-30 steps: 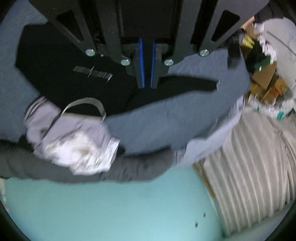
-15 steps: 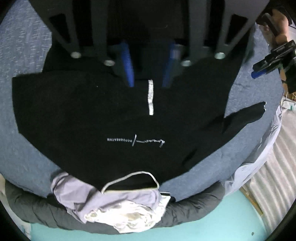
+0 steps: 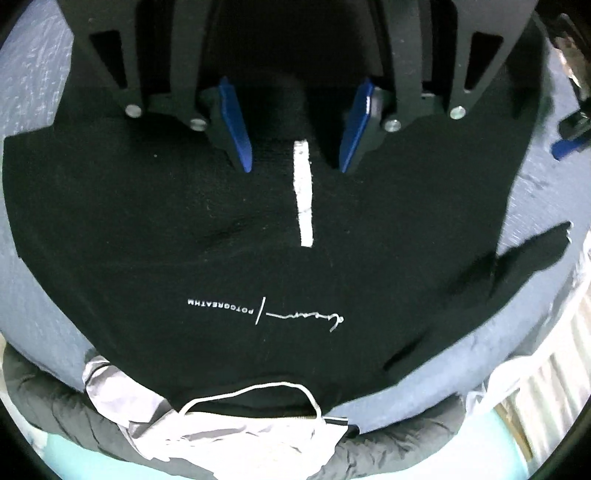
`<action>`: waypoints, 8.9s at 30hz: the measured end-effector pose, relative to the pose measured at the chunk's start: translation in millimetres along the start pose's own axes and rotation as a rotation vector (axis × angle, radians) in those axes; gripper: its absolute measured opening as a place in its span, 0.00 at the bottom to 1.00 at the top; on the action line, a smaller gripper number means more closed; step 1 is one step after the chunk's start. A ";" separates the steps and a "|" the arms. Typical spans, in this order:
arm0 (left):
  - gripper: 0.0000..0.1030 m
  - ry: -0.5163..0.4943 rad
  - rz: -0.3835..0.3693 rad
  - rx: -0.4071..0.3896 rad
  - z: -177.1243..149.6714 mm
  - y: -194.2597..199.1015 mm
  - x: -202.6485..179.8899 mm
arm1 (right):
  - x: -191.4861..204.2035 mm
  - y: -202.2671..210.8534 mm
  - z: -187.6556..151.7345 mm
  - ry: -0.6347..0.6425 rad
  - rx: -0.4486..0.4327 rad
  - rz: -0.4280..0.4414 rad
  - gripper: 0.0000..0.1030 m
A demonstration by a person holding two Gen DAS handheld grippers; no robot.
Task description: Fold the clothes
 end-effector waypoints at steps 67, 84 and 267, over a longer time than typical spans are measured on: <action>0.46 -0.116 -0.024 0.146 -35.2 -62.6 -35.1 | -185.2 97.8 -26.8 -0.178 -0.080 -0.152 0.43; 0.46 -0.143 -0.006 0.163 -43.3 -72.1 -34.2 | -185.4 36.6 -19.2 -0.007 -0.042 -0.169 0.43; 0.55 0.031 0.001 0.030 -12.7 0.4 4.9 | -57.4 161.1 -103.0 -0.398 -0.080 0.132 0.22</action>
Point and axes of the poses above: each gripper's, at about its wrist camera, not at the fingertips, and y roughly against the way its jaws point, x to its left, z to its top, the point moved 10 cm from there along -y, roughly the way its jaws point, and after that the axes turned 10 degrees about -x, right-handed, at the moved point
